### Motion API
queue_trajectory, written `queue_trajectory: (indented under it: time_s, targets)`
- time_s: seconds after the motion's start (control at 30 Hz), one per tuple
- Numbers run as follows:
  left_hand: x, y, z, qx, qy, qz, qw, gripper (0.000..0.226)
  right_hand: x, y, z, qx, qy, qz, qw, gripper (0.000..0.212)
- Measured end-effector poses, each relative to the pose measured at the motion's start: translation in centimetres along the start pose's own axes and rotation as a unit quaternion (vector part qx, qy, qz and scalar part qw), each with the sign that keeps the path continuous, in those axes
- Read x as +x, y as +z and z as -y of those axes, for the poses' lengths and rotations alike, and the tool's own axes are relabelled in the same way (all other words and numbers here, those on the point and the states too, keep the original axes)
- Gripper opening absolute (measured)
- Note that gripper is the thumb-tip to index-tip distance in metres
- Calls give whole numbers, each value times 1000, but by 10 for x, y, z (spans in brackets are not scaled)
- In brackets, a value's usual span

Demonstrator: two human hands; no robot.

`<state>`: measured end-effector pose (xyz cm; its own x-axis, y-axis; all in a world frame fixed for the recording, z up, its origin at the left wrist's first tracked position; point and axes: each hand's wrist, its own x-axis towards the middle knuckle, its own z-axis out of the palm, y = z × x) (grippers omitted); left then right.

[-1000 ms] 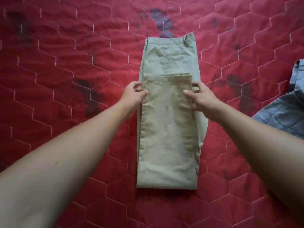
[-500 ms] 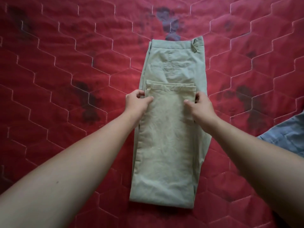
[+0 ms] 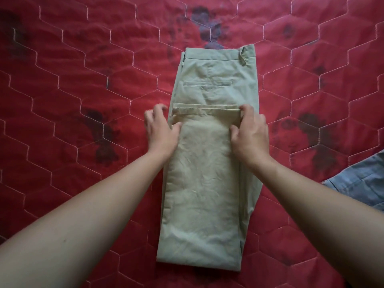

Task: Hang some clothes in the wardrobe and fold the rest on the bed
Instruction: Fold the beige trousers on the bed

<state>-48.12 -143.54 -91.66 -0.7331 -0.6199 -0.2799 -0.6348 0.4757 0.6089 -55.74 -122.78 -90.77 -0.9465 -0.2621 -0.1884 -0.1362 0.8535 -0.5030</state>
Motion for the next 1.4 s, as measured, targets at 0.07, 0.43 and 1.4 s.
queue_trajectory:
  time_s: [0.07,0.43,1.4]
  targets:
    - [-1,12,-4,147,130,-19,980,64,-3,8,-2,-104,-88,-47,990,62]
    - [33,40,-5,338,298,77,889,58,19,33,-36,-245,-174,53,952,71]
    - [-56,61,56,375,336,78,861,71,-71,70,-57,-265,-206,70,939,82]
